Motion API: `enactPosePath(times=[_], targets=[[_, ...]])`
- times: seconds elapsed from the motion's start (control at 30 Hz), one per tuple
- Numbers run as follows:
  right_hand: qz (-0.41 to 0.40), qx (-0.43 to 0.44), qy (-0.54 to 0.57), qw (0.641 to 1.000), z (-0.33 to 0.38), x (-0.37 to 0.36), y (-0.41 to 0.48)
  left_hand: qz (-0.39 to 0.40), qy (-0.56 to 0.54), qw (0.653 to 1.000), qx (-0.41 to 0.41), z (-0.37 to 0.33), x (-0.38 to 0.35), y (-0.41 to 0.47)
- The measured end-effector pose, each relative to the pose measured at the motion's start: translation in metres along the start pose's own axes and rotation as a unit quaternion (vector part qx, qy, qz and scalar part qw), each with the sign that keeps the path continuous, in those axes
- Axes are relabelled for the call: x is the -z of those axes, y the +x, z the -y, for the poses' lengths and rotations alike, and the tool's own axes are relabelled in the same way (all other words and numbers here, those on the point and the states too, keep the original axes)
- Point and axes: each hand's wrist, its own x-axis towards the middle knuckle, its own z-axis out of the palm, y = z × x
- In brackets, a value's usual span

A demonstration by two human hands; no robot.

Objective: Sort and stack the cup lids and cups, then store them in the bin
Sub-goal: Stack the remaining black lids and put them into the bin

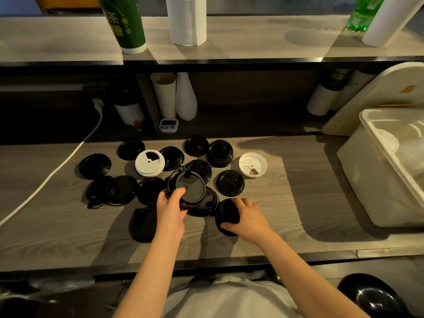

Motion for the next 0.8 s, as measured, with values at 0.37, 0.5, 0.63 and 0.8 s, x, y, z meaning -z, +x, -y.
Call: enactPosePath(times=[0.37,0.5,0.63,0.8], targets=[[-0.158,0.115,0.315,0.929,0.02,0.047,-0.008,0.011,-0.026,0.997,0.071,0.007,-0.009,-0.001],[-0.156,0.223,0.293,0.917,0.047,0.054,-0.01,0.043,-0.013,0.993,0.107,0.008,-0.016,-0.007],[-0.126,0.249,0.242,0.929,0.052,0.047,-0.011,0.087,-0.066,0.982,0.151,0.001,-0.024,-0.014],[-0.089,0.235,0.255,0.934,0.048,0.048,-0.014,0.135,-0.047,0.98,0.138,0.002,-0.017,-0.012]])
